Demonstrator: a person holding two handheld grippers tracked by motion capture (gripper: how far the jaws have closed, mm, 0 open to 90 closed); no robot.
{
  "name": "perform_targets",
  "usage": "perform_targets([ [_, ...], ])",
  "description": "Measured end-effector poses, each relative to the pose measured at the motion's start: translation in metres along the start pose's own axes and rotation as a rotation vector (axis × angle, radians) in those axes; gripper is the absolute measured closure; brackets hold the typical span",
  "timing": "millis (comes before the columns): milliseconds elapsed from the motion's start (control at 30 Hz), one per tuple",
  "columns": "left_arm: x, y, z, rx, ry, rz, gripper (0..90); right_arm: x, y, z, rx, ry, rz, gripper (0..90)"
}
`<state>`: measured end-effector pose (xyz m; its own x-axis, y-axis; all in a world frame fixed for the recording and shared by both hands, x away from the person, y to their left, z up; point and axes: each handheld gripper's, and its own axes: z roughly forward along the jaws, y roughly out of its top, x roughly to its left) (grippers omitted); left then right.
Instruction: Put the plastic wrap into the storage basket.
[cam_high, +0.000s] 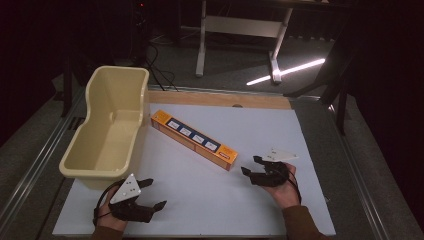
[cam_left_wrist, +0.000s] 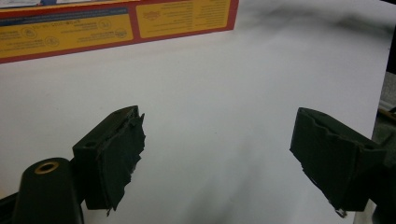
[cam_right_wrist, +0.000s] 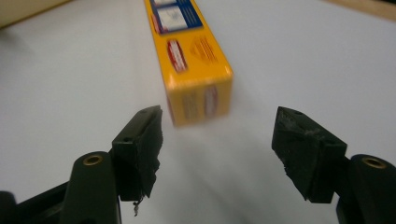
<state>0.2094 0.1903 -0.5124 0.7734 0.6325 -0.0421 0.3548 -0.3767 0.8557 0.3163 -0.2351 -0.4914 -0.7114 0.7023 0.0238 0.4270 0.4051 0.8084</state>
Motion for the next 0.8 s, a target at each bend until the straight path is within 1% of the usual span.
perform_targets([
  [100,0.000,0.000,0.000,0.002,-0.003,0.000,16.7,0.005,0.016,0.009,-0.005,0.013,-0.030,33.1],
  [167,0.000,0.000,0.000,0.001,-0.002,0.001,16.7,0.007,0.025,0.016,0.002,0.018,-0.050,32.6],
  [267,0.001,0.000,-0.001,0.000,-0.003,0.001,16.7,0.008,0.033,0.023,0.012,0.023,-0.063,31.7],
  [300,0.001,0.000,-0.001,0.002,-0.003,0.000,16.7,0.009,0.040,0.035,0.036,0.029,-0.078,31.3],
  [467,0.001,-0.001,0.000,0.008,-0.009,-0.006,16.7,0.009,0.049,0.059,0.096,0.040,-0.096,29.2],
  [533,0.000,-0.001,0.001,0.015,-0.011,-0.001,16.7,0.009,0.052,0.067,0.120,0.051,-0.100,27.5],
  [633,0.000,-0.001,0.002,0.021,-0.013,0.001,16.7,0.010,0.055,0.079,0.166,0.056,-0.119,25.5],
  [667,0.000,-0.001,0.002,0.022,-0.014,0.001,16.7,0.011,0.056,0.083,0.181,0.066,-0.123,25.1],
  [733,0.000,-0.001,0.002,0.021,-0.015,0.000,16.7,0.013,0.059,0.090,0.223,0.065,-0.153,24.3],
  [800,0.000,-0.001,0.002,0.021,-0.015,-0.001,16.7,0.014,0.063,0.096,0.250,0.063,-0.168,24.6],
])
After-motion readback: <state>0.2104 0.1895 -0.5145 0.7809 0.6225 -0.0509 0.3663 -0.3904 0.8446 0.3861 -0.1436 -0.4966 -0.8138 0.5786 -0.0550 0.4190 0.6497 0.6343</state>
